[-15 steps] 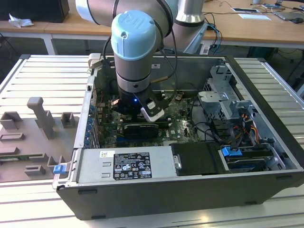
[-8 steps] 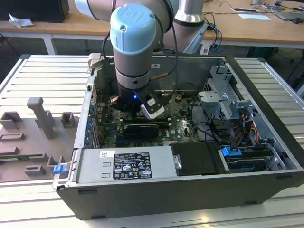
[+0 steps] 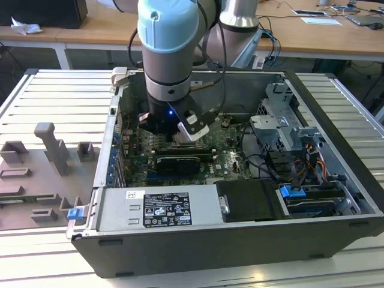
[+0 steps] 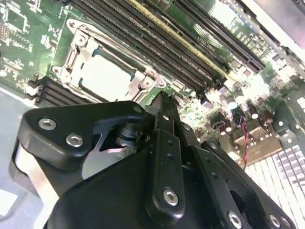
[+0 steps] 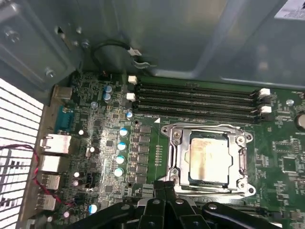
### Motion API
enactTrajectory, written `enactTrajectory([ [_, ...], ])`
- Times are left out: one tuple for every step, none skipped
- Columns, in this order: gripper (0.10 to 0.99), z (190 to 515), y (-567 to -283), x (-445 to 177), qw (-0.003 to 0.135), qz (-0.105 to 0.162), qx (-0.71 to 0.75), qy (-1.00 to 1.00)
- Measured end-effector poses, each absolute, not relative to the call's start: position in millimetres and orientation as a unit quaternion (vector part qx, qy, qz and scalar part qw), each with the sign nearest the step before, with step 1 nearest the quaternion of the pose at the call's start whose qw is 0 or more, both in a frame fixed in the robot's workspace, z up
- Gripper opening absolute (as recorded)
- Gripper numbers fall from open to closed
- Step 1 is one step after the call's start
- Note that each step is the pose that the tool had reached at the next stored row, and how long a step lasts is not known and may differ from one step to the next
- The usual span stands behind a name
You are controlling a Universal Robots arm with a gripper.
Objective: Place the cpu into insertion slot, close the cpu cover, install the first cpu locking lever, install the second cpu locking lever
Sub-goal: 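Install the second cpu locking lever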
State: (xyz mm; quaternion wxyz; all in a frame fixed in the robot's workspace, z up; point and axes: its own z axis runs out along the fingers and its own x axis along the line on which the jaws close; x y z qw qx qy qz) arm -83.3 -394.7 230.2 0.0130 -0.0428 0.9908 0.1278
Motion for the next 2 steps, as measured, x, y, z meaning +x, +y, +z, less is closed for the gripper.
enactTrajectory([
  [0.106,230.1,-394.7,-83.3,0.013,0.128,-0.043,0.991],
  [0.106,230.1,-394.7,-83.3,0.013,0.128,-0.043,0.991],
])
